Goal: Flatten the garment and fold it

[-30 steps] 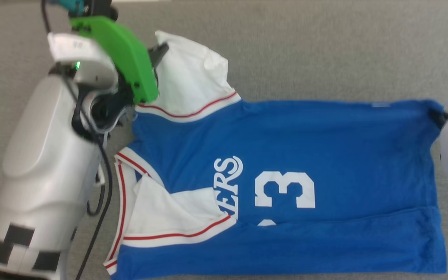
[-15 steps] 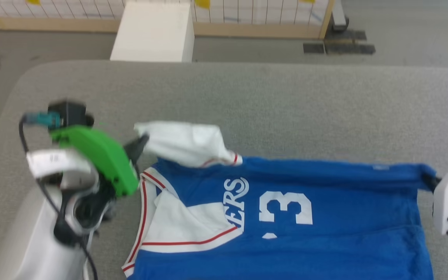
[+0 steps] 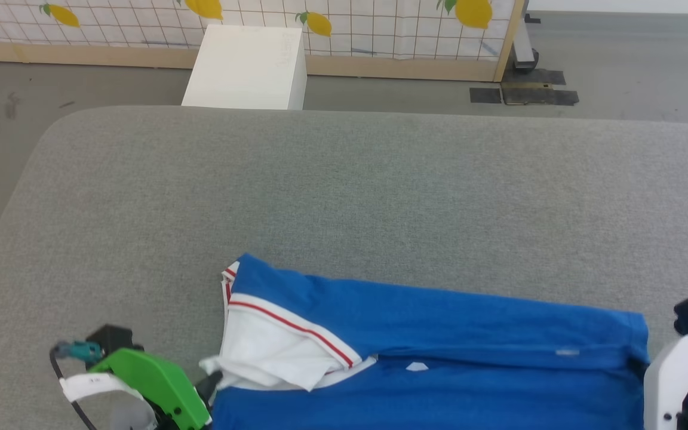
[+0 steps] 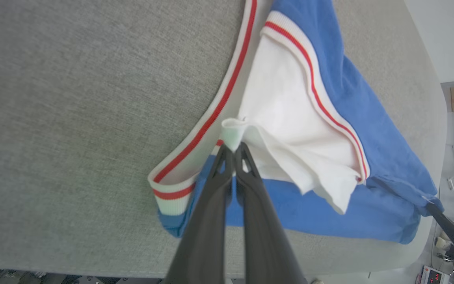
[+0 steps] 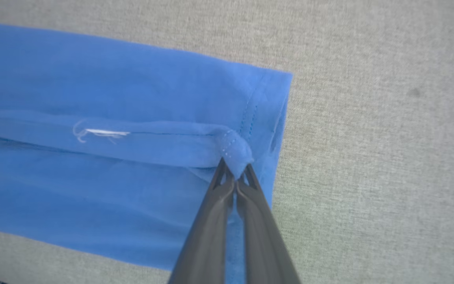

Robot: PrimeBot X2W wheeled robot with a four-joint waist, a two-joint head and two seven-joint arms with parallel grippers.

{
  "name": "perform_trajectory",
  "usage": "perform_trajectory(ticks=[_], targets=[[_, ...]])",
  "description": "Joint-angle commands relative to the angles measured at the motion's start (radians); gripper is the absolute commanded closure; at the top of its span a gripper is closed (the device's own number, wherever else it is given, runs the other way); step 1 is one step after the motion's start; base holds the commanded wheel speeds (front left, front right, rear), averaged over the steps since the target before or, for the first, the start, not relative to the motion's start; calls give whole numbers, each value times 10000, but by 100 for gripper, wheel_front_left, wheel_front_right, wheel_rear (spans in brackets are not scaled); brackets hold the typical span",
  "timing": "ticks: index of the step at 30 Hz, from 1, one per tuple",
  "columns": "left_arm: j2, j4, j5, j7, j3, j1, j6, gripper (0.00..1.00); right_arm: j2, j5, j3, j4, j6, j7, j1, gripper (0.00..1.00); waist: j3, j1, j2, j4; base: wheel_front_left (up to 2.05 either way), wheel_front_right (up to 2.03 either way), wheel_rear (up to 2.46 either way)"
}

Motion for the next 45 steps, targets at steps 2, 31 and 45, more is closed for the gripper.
perform_trajectory(ticks=[2,31,45], targets=[[-160,384,-136,-78,-19,169,29,100,85,-86,36,206,-15,-141,225,100,33,1,0,1,0,0,0],[1092,-440,1854,-2453,480,-1040,-241,0,-697,686,-1104,-582,-15,49,638,0,-614,1,0,-123,0,0,0],[298,498,5411,-8269,-135,-2106,-1960,0,-1525,2084,595,932,-15,62,5,0,569,1,0,446,0,0,0]])
